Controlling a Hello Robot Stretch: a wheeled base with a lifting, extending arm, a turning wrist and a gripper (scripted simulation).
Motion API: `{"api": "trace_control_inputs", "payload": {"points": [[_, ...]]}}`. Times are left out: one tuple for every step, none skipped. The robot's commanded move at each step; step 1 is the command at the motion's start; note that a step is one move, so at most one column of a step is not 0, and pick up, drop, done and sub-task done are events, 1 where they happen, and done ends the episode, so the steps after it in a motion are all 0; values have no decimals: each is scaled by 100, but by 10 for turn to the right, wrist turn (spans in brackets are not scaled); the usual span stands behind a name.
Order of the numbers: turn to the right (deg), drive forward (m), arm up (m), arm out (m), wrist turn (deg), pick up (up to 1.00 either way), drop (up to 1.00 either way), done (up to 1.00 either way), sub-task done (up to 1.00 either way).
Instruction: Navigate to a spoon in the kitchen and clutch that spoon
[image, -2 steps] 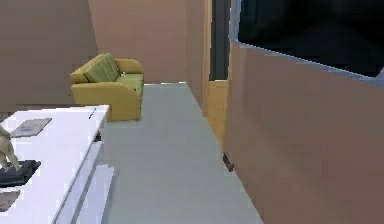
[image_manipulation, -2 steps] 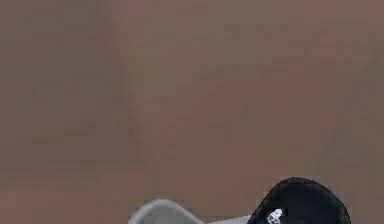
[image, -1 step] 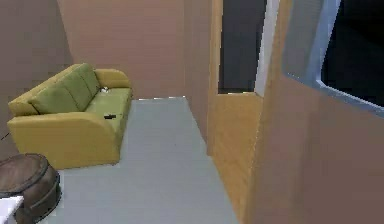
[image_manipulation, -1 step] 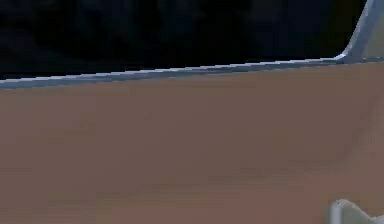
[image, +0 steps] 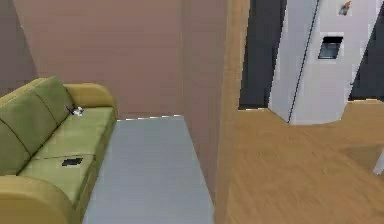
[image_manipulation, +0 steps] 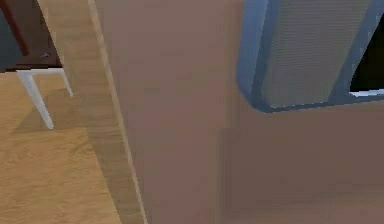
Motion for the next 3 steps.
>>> {"api": "trace_control_inputs", "payload": {"points": [[-150, 0, 0, 0, 0, 0, 0, 0, 0], [0, 30, 0, 0, 0, 0, 0, 0, 0], [0, 15, 0, 0, 0, 0, 0, 0, 0]]}}
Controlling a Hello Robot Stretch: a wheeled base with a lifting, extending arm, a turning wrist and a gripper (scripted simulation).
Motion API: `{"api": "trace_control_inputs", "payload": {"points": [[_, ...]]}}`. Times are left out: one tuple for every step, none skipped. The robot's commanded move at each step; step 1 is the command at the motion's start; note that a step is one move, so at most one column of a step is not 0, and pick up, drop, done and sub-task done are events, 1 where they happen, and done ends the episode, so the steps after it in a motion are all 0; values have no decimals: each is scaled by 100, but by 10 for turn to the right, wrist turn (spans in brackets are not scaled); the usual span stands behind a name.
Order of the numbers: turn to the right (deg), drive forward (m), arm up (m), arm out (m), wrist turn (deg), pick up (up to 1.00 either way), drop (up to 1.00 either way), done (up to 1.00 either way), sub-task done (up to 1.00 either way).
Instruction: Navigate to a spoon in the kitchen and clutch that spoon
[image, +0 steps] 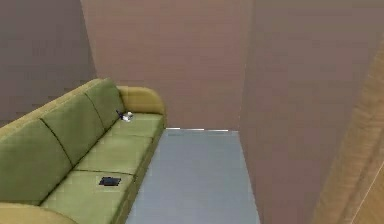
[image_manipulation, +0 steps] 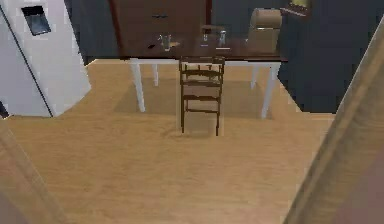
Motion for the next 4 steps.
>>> {"api": "trace_control_inputs", "payload": {"points": [[450, 0, 0, 0, 0, 0, 0, 0, 0], [450, 0, 0, 0, 0, 0, 0, 0, 0], [150, 0, 0, 0, 0, 0, 0, 0, 0], [0, 85, 0, 0, 0, 0, 0, 0, 0]]}}
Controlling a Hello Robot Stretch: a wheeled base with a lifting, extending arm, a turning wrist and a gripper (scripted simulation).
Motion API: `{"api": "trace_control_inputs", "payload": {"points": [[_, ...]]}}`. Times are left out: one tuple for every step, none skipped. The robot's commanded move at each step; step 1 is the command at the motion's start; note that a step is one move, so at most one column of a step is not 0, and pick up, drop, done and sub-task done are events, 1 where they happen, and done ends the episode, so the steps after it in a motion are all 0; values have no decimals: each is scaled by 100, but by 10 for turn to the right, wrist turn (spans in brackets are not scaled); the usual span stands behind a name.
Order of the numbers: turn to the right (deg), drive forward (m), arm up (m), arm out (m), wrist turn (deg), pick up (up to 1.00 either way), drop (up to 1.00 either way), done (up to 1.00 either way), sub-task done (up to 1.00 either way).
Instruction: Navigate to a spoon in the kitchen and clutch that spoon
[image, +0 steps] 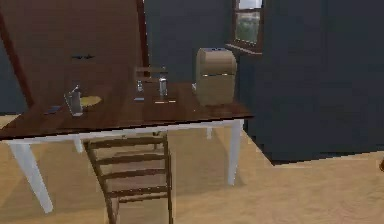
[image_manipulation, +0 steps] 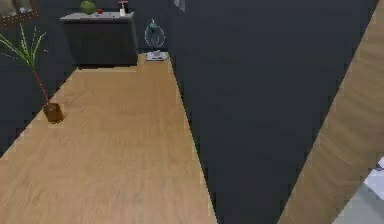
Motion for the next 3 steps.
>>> {"api": "trace_control_inputs", "payload": {"points": [[450, 0, 0, 0, 0, 0, 0, 0, 0], [300, 0, 0, 0, 0, 0, 0, 0, 0], [0, 100, 0, 0, 0, 0, 0, 0, 0]]}}
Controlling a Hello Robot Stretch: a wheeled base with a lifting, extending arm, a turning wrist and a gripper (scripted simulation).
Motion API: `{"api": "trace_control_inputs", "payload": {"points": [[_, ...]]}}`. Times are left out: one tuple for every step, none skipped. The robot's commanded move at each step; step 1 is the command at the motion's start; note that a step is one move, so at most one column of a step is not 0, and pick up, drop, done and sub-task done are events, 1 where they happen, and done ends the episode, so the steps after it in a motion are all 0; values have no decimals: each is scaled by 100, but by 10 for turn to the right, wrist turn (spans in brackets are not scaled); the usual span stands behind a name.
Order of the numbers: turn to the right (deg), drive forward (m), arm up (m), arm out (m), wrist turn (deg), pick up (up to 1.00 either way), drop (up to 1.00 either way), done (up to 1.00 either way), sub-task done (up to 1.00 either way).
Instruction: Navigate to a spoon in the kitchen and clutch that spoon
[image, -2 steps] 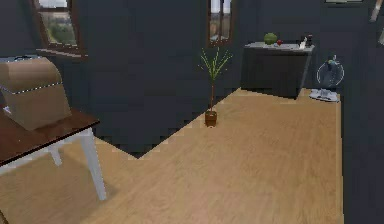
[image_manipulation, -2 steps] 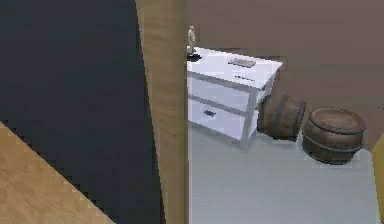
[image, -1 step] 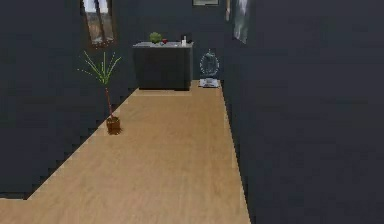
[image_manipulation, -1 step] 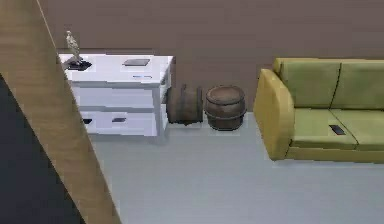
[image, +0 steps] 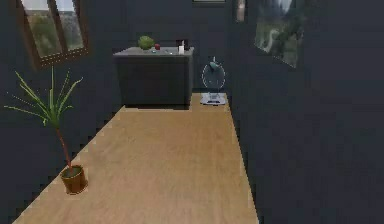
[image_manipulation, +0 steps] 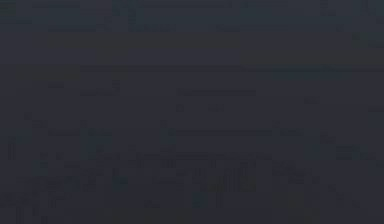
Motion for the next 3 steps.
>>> {"api": "trace_control_inputs", "payload": {"points": [[30, 0, 0, 0, 0, 0, 0, 0, 0], [0, 100, 0, 0, 0, 0, 0, 0, 0], [0, 100, 0, 0, 0, 0, 0, 0, 0]]}}
